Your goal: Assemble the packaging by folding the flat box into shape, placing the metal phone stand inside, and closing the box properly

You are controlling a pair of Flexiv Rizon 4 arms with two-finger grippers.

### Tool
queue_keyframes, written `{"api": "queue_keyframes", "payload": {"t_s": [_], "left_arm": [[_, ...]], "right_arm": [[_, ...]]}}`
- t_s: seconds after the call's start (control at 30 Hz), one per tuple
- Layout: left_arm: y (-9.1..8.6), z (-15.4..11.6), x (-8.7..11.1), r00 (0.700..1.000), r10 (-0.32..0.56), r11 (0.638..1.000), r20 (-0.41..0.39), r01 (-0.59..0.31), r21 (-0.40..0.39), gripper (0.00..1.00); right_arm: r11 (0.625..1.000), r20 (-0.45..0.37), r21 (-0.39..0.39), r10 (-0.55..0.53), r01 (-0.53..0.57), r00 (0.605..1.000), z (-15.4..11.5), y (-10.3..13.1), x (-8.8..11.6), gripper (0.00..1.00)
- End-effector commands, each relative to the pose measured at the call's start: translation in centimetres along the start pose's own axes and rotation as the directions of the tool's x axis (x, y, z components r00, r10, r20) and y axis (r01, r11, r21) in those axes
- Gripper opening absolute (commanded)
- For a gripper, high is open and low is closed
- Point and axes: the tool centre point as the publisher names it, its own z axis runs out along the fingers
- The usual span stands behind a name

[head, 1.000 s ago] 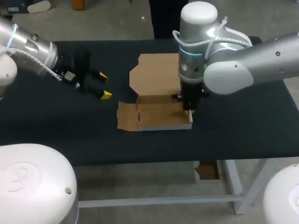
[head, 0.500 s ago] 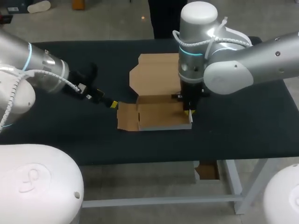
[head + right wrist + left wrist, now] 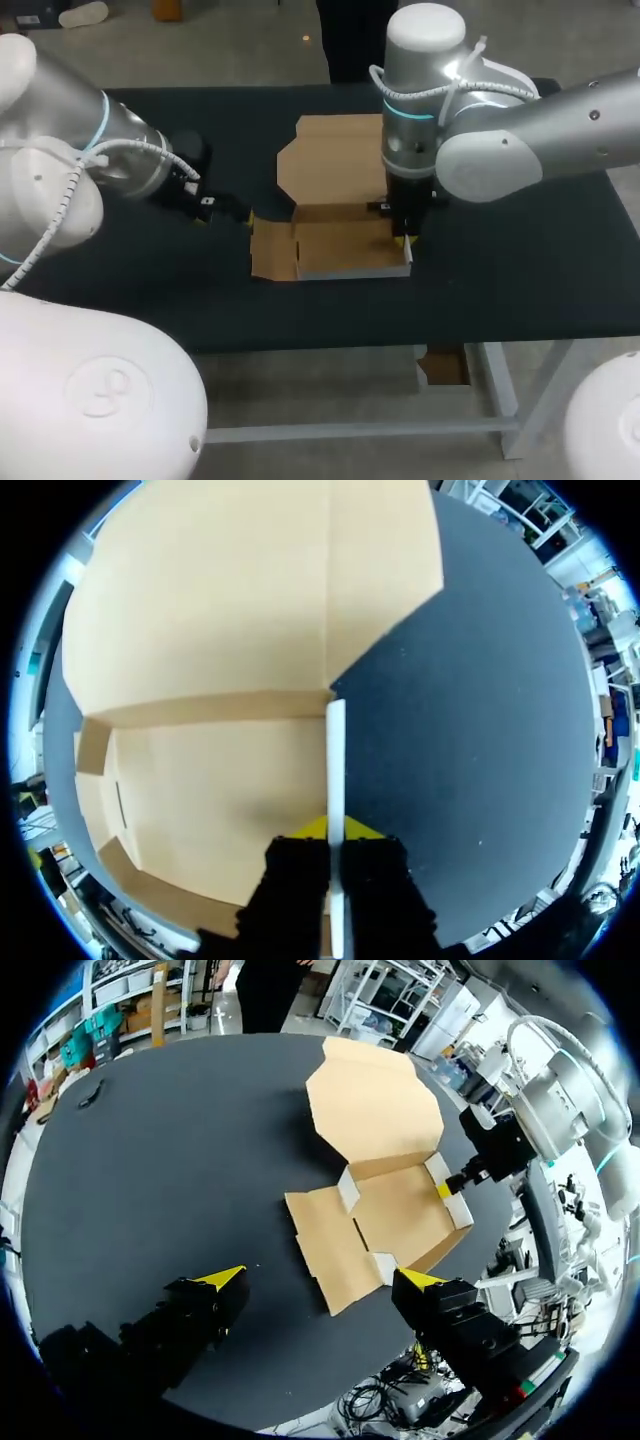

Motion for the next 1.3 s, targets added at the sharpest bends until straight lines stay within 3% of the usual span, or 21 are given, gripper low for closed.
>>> {"api": "queue_keyframes", "payload": {"t_s": [0.03,0.3,0.4,0.5,0.57,0.6,0.8,0.93,1.3], "left_arm": [[-0.4,2.3,-0.1,0.831,-0.469,0.842,0.3,0.523,-0.132,1.0],[0.3,4.8,0.2,0.831,-0.505,0.82,0.234,0.546,-0.172,1.0],[0.6,6.0,0.3,0.846,-0.489,0.828,0.212,0.527,-0.193,0.93],[0.7,6.9,0.3,0.862,-0.475,0.837,0.177,0.505,-0.21,0.82],[1.0,7.3,0.3,0.876,-0.459,0.85,0.149,0.482,-0.211,0.64],[1.1,7.5,0.4,0.883,-0.448,0.859,0.142,0.469,-0.206,0.6],[1.7,8.1,0.4,0.908,-0.412,0.888,0.083,0.42,-0.186,0.58],[1.9,8.6,0.3,0.916,-0.397,0.899,0.054,0.4,-0.176,0.51],[2.4,9.9,-0.5,0.911,-0.404,0.906,-0.09,0.384,-0.176,0.43]], "right_arm": [[1.0,0.001,0.004,-0.001,0.001,1.0,-0.1,0.1,0.0,0.0],[1.0,0.001,0.004,-0.001,0.001,1.0,-0.1,0.1,0.0,0.0],[1.0,0.001,0.004,-0.001,0.001,1.0,-0.1,0.1,0.0,0.0],[1.0,0.001,0.004,-0.001,0.001,1.0,-0.1,0.1,0.0,0.0],[1.0,0.001,0.004,-0.001,0.001,1.0,-0.1,0.1,0.0,0.0],[1.0,0.001,0.004,-0.001,0.001,1.0,-0.1,0.1,0.0,0.0],[1.0,0.001,0.004,-0.001,0.001,1.0,-0.1,0.1,0.0,0.0],[1.0,0.001,0.004,-0.001,0.001,1.0,-0.1,0.1,0.0,0.0],[1.0,0.001,0.004,-0.001,0.001,1.0,-0.1,0.1,0.0,0.0]]}}
